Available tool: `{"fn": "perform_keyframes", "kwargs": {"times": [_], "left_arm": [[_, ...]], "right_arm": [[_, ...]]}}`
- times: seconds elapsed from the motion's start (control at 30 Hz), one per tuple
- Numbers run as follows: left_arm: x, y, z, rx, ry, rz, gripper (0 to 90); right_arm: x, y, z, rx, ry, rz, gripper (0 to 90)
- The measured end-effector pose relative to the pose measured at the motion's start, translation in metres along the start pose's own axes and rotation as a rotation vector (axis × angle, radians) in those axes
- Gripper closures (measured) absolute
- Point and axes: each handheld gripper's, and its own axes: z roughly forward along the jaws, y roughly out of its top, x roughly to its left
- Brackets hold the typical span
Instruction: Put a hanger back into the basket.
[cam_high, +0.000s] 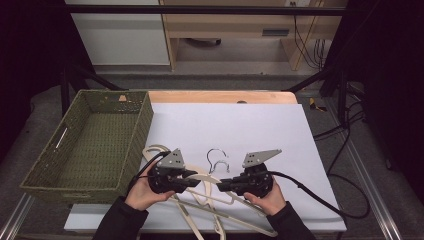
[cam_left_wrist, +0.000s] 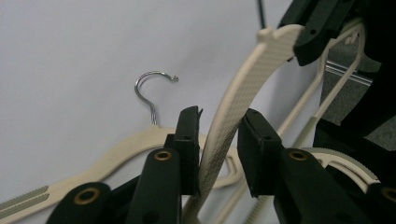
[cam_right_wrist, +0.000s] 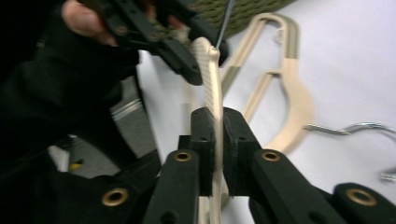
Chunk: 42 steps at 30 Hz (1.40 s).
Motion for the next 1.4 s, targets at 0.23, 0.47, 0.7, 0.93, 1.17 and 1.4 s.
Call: {"fn": "perform_keyframes", "kwargs": {"times": [0.23,0.47,0.7,0.93,1.17,1.4], "left_arm": [[-0.009,0.004,-0.001,-0.016,-0.061,-0.017,82.6],[-0.016,0.009,-0.004,-0.058,-0.041,-0.050,85.3],[-0.015,0.009,-0.018,-0.142,0.064,-0.095,85.8],[-0.006,0.006,-0.039,-0.210,0.177,-0.133,86.0],[-0.002,0.006,-0.062,-0.256,0.239,-0.143,86.1],[0.005,0.012,-0.087,-0.285,0.269,-0.148,86.1]], "right_arm": [[0.000,-0.001,-0.002,-0.052,-0.141,-0.072,66.7],[0.003,0.000,-0.009,-0.116,-0.195,-0.104,57.6],[-0.006,-0.002,-0.030,-0.234,-0.253,-0.044,39.1],[-0.019,-0.010,-0.053,-0.295,-0.374,-0.001,21.7],[-0.030,-0.019,-0.071,-0.332,-0.439,0.042,12.1],[-0.036,-0.026,-0.086,-0.369,-0.473,0.064,6.7]]}}
